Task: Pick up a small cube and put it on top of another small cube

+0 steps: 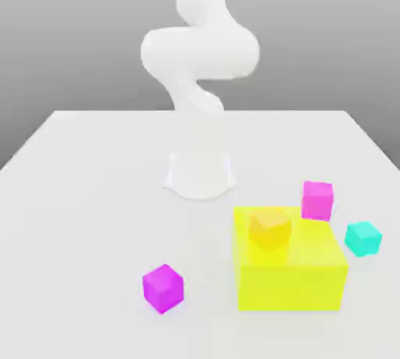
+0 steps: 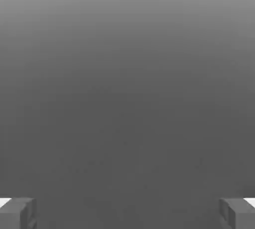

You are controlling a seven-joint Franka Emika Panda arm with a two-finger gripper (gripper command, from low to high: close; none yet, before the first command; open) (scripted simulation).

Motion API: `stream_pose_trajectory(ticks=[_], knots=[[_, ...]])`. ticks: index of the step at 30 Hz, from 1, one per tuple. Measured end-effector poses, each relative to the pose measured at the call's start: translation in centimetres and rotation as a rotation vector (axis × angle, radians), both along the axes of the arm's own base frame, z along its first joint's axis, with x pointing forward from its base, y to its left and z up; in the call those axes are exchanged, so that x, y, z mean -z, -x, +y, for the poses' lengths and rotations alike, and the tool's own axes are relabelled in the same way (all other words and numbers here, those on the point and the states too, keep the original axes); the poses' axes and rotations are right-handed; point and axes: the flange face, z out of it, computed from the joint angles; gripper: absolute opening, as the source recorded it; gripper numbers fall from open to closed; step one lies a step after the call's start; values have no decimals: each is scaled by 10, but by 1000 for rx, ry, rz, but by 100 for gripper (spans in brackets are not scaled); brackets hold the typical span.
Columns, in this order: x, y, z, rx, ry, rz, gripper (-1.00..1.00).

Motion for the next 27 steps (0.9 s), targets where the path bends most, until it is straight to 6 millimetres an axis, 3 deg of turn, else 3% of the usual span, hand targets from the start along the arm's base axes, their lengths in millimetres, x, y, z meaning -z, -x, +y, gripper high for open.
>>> stream_pose_trajectory(ticks=[4, 9, 14, 18, 22, 27], knots=[[85, -34, 69, -270, 119, 115, 0], [193, -35, 155, -610, 262, 235, 0], [302, 4, 229, -962, 405, 339, 0], [385, 66, 278, -1271, 523, 408, 0], [459, 128, 293, -1538, 625, 475, 0], [516, 137, 293, -1585, 639, 491, 0]])
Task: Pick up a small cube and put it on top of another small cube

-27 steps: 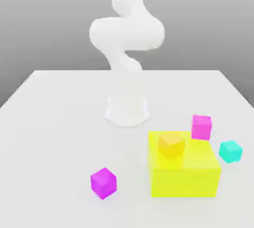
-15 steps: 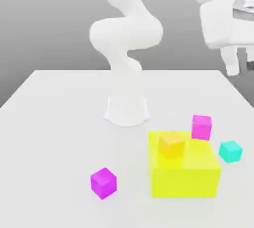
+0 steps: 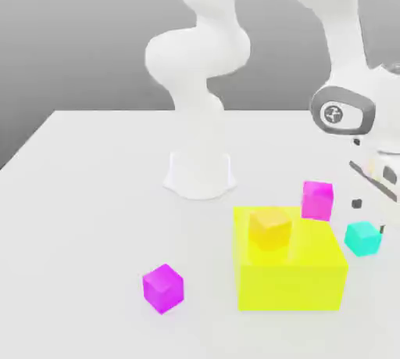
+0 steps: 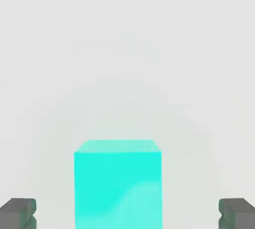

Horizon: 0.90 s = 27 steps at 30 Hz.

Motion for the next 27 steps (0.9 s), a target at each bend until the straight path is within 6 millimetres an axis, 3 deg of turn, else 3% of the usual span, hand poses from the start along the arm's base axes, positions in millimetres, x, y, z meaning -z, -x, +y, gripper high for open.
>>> stream_pose_trajectory(ticks=[1, 2, 9, 16, 18, 21, 27], knots=[[11, 1, 0, -1, 0, 0, 0], [18, 1, -1, -1, 1, 0, -100], [18, 1, -1, -2, 2, 1, -100], [-44, -5, -2, -11, -2, -10, -100], [-65, -32, -20, 69, -5, -27, -100], [-98, -74, -64, 267, -8, -37, -100], [-155, -100, -135, 618, -10, -22, -100]])
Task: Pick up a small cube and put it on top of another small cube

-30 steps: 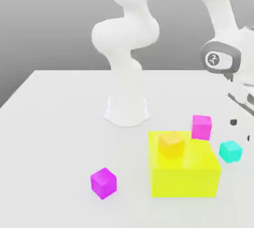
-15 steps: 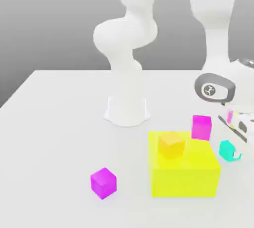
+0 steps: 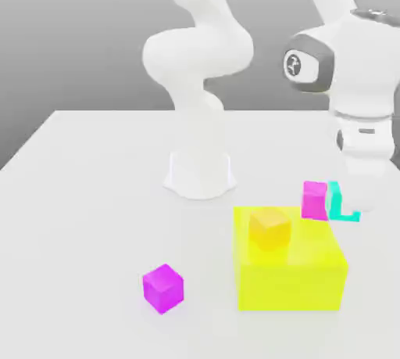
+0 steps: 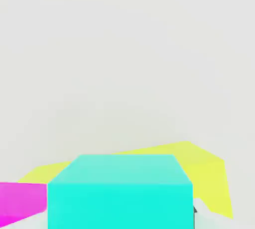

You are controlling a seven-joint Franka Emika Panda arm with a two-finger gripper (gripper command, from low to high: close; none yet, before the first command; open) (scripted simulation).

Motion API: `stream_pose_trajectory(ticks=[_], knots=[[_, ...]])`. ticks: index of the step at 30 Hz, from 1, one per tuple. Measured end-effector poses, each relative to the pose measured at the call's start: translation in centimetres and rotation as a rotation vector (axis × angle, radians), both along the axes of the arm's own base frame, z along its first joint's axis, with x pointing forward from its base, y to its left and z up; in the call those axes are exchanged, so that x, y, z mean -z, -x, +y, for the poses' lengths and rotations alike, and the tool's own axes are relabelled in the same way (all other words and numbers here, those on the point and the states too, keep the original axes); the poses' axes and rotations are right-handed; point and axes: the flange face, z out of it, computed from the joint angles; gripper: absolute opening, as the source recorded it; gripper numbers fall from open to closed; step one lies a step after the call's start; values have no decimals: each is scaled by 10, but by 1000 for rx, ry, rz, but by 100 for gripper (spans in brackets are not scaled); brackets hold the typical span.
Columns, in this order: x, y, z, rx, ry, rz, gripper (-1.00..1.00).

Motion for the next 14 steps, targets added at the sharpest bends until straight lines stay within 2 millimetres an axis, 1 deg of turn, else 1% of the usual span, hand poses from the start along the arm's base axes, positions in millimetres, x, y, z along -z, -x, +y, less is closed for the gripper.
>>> stream_pose_trajectory(ticks=[3, 5, 6, 7, 10, 11, 14], knots=[[-24, -5, -42, 195, -5, 12, -100], [-38, -3, -67, 321, -6, 22, -100], [-34, -3, -73, 353, -5, 25, -100], [-27, -3, -75, 368, -4, 26, -100], [7, -3, -78, 382, -3, 27, -100], [17, -2, -78, 383, -2, 27, 100], [17, -2, -78, 383, -2, 27, 100]])
